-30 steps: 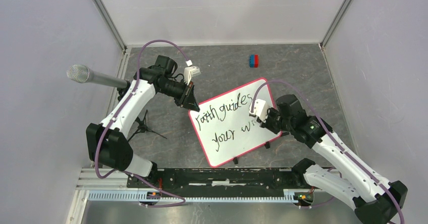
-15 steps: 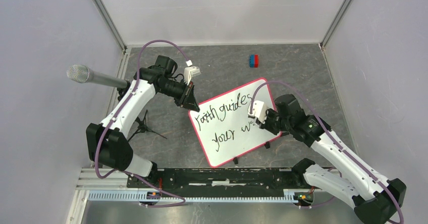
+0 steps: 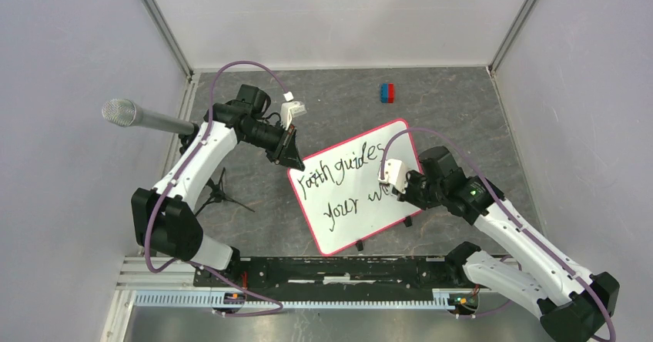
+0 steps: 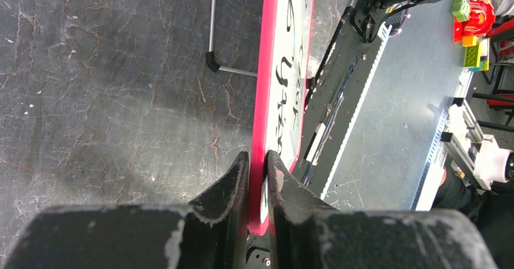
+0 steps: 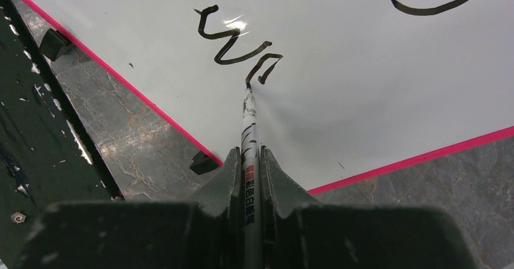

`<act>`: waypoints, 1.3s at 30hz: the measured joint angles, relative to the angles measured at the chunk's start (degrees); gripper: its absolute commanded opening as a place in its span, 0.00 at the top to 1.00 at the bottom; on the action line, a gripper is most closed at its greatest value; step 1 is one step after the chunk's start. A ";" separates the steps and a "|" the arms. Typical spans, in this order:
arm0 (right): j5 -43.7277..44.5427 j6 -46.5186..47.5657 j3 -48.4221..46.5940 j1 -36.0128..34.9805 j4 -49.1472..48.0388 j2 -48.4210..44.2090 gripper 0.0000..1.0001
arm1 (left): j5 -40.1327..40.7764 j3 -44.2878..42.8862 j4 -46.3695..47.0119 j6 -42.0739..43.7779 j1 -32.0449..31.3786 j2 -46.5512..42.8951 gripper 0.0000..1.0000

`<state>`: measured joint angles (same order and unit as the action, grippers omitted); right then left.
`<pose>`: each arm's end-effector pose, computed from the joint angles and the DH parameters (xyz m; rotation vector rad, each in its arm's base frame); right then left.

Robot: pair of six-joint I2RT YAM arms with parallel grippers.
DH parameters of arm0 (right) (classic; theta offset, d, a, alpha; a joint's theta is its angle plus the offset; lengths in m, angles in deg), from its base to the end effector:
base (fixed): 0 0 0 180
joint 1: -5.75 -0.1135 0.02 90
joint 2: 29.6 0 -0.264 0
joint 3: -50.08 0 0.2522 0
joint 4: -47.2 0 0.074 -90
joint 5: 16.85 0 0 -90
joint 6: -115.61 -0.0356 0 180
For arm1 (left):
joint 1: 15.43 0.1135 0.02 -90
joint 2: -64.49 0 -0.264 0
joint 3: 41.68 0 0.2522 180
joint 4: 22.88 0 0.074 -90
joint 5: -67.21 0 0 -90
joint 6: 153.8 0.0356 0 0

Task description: Write a sentence on the whiteboard

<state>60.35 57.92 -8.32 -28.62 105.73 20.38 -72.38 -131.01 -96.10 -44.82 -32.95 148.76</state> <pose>0.1354 0.1022 0.2692 -1.4211 1.9797 0.2890 0.2598 -0.1104 0.3083 1.0035 2.3254 -1.1591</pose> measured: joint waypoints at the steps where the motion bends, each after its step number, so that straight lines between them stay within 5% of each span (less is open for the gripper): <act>1: 0.39 0.00 0.00 0.00 -0.02 0.00 1.00 | 0.00 0.00 0.00 0.02 -0.02 0.00 0.97; 39: 4.11 -2.34 -2.45 0.46 -3.13 0.61 1.00 | 0.04 0.00 -0.04 0.00 -0.13 0.00 0.98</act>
<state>64.46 55.58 -10.77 -28.16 102.61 20.99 -72.33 -131.01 -96.14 -44.82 -33.08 148.76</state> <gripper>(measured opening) 0.146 0.204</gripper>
